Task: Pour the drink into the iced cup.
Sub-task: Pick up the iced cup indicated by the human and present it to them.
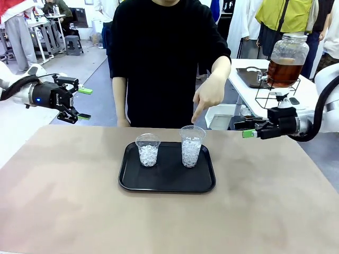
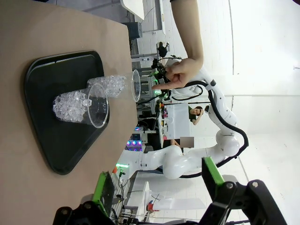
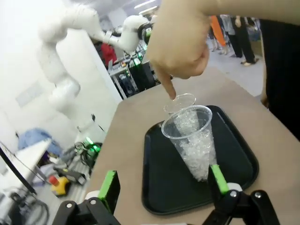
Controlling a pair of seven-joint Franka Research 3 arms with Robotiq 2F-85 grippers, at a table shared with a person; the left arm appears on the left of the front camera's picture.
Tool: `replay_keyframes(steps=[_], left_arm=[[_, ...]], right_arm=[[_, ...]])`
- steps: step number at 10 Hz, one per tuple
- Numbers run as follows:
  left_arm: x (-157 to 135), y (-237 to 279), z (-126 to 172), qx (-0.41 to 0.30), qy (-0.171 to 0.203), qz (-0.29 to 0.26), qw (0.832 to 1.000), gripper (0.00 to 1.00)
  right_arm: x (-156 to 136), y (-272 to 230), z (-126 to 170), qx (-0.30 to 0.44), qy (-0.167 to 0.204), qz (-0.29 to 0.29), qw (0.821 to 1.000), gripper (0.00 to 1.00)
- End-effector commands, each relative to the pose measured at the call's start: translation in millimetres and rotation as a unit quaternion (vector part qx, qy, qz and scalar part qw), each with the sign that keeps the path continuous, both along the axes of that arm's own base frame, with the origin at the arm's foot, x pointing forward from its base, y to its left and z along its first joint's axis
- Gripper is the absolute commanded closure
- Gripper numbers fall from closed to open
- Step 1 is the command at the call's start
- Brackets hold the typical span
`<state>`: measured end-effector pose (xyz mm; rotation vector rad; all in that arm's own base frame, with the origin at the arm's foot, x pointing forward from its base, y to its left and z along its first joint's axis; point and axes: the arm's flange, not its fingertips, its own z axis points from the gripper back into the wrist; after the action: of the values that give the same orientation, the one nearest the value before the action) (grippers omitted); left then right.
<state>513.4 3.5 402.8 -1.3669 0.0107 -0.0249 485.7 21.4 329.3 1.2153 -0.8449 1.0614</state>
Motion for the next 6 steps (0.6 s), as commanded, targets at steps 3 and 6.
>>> replay_keyframes(steps=[3,6], left_arm=[[0,0,1,-0.003,-0.002,0.001,1.000,0.00],[0,0,1,-0.003,-0.002,0.001,1.000,0.00]], right_arm=[[6,7,-10,0.008,-0.125,-0.027,0.992,0.00],[25,14,-21,0.013,-0.139,-0.036,0.990,0.00]])
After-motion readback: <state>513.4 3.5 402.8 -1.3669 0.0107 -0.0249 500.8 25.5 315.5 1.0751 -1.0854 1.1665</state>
